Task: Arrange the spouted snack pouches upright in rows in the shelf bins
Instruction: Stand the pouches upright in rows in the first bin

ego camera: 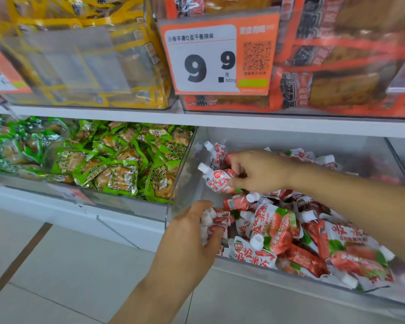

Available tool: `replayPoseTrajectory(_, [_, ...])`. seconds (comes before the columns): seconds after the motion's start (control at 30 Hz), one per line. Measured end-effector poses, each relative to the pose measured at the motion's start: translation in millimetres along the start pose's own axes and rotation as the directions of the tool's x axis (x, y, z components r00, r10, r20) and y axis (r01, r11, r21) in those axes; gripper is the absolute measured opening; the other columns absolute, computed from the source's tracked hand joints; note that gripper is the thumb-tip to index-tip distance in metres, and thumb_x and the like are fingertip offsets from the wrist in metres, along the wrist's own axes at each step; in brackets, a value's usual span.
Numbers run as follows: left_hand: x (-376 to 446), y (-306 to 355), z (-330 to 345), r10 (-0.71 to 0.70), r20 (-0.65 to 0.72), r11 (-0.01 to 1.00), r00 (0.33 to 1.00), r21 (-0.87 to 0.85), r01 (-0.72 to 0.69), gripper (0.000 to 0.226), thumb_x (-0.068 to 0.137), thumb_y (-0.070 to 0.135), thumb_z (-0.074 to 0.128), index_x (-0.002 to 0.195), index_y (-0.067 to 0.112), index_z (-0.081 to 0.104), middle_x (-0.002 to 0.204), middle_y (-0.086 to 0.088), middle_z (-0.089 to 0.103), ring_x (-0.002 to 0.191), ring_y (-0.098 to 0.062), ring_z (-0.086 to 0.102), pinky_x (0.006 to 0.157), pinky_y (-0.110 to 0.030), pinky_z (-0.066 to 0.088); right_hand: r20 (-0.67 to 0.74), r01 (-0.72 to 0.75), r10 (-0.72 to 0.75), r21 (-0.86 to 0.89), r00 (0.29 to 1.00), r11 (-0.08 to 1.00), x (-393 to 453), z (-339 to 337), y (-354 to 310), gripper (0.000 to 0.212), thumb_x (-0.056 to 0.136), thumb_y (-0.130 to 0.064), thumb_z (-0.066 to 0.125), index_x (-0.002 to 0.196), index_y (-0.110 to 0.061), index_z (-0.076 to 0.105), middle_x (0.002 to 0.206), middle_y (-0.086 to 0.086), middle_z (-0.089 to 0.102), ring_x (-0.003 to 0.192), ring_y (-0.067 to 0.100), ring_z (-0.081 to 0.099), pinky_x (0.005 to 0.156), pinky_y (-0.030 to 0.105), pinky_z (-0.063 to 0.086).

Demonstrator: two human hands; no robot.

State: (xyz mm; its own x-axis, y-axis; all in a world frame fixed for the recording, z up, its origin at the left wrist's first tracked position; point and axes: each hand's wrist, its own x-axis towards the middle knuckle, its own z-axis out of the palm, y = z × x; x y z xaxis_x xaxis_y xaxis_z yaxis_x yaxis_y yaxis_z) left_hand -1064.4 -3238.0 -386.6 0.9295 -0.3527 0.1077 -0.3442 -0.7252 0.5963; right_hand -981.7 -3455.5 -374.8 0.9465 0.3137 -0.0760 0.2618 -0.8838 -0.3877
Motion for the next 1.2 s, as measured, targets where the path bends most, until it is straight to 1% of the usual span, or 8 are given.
replayPoseTrajectory(0.1, [7.0, -0.5, 1.4, -0.016, -0.029, 0.998, 0.999, -0.058, 0.014, 0.045, 0.083, 0.036, 0.070, 0.123, 0.031, 0.049, 0.108, 0.012, 0.062, 0.097, -0.007, 0.060, 0.075, -0.014, 0.044, 0.072, -0.009, -0.010, 0.269, 0.997, 0.963, -5.9, 9.8, -2.1, 0.014, 0.090, -0.027, 0.069, 0.090, -0.013, 0.065, 0.087, -0.007, 0.069, 0.082, 0.010, 0.065, 0.077, 0.029, 0.051])
replayPoseTrajectory(0.23, [20.7, 3.6, 5.8, -0.021, -0.079, 1.000, 0.997, -0.022, 0.019, 0.062, 0.087, 0.034, 0.067, 0.138, 0.022, 0.032, 0.125, 0.003, 0.052, 0.115, -0.015, 0.054, 0.087, -0.023, 0.043, 0.359, -0.066, -0.002, 0.178, 0.933, 0.982, -1.0, 1.5, -4.9, 0.012, 0.086, -0.042, 0.070, 0.093, -0.034, 0.064, 0.085, -0.022, 0.064, 0.083, 0.001, 0.059, 0.079, 0.025, 0.045])
replayPoseTrajectory(0.33, [31.7, 8.3, 8.5, -0.026, -0.066, 0.999, 0.997, 0.036, 0.028, 0.066, 0.092, 0.027, 0.061, 0.146, 0.019, 0.023, 0.136, -0.006, 0.046, 0.117, -0.023, 0.054, 0.089, -0.035, 0.047, 0.464, -0.101, 0.059, 0.066, 0.884, 0.993, -8.3, -7.4, -4.2, 0.076, 0.063, -0.070, 0.073, 0.131, -0.041, 0.056, 0.129, -0.020, 0.059, 0.118, 0.007, 0.055, 0.103, 0.033, 0.044])
replayPoseTrajectory(0.4, [39.7, 7.8, 8.3, -0.028, -0.051, 0.998, 0.998, 0.050, 0.031, 0.063, 0.094, 0.023, 0.059, 0.146, 0.019, 0.024, 0.136, -0.007, 0.047, 0.118, -0.023, 0.053, 0.089, -0.033, 0.045, 0.384, -0.067, 0.062, 0.000, 0.921, 0.998, -14.9, 1.0, -4.7, 0.076, 0.070, -0.056, 0.076, 0.138, -0.033, 0.051, 0.133, -0.010, 0.060, 0.117, 0.015, 0.058, 0.100, 0.038, 0.049])
replayPoseTrajectory(0.53, [54.5, 6.6, -1.5, -0.003, 0.007, 0.996, 1.000, 0.088, 0.003, 0.055, 0.094, 0.018, 0.058, 0.143, 0.015, 0.033, 0.121, -0.006, 0.060, 0.111, -0.024, 0.056, 0.085, -0.029, 0.042, 0.198, 0.072, -0.045, -0.129, 0.979, 0.989, -28.3, 7.6, -2.0, 0.032, 0.080, -0.040, 0.066, 0.105, -0.021, 0.063, 0.093, 0.003, 0.071, 0.081, 0.023, 0.066, 0.069, 0.041, 0.058])
replayPoseTrajectory(0.8, [87.0, 21.2, -8.5, -0.005, 0.079, 0.969, 0.997, 0.248, -0.015, 0.025, 0.085, 0.005, 0.066, 0.108, 0.016, 0.066, 0.086, -0.006, 0.072, 0.083, -0.022, 0.067, 0.078, -0.032, 0.054, 0.104, 0.154, -0.148, -0.045, 0.983, 0.987, -51.7, -18.1, 12.8, 0.031, 0.088, -0.046, 0.065, 0.115, -0.030, 0.069, 0.107, -0.010, 0.068, 0.098, 0.014, 0.061, 0.085, 0.036, 0.050])
replayPoseTrajectory(1.03, [112.7, 30.4, -10.1, 0.141, 0.272, 0.839, 0.952, 0.477, -0.261, 0.016, 0.079, 0.008, 0.076, 0.077, 0.021, 0.067, 0.086, 0.007, 0.062, 0.073, -0.006, 0.060, 0.072, -0.023, 0.047, -0.022, 0.029, -0.027, 0.119, 0.999, 0.992, -51.1, -34.1, 33.0, 0.033, 0.088, -0.047, 0.068, 0.112, -0.025, 0.073, 0.084, -0.020, 0.054, 0.083, 0.003, 0.055, 0.067, 0.012, 0.039])
replayPoseTrajectory(1.2, [119.6, 25.7, -15.1, 0.010, 0.534, 0.809, 0.845, 0.493, -0.321, 0.039, 0.081, 0.018, 0.077, 0.115, 0.018, 0.058, 0.111, -0.004, 0.067, 0.101, -0.021, 0.063, 0.090, -0.037, 0.052, -0.051, -0.008, 0.013, 0.109, 0.999, 0.994, -46.3, -26.1, 31.3, 0.040, 0.074, -0.057, 0.076, 0.095, -0.023, 0.072, 0.093, 0.000, 0.067, 0.089, 0.024, 0.062, 0.078, 0.039, 0.053])
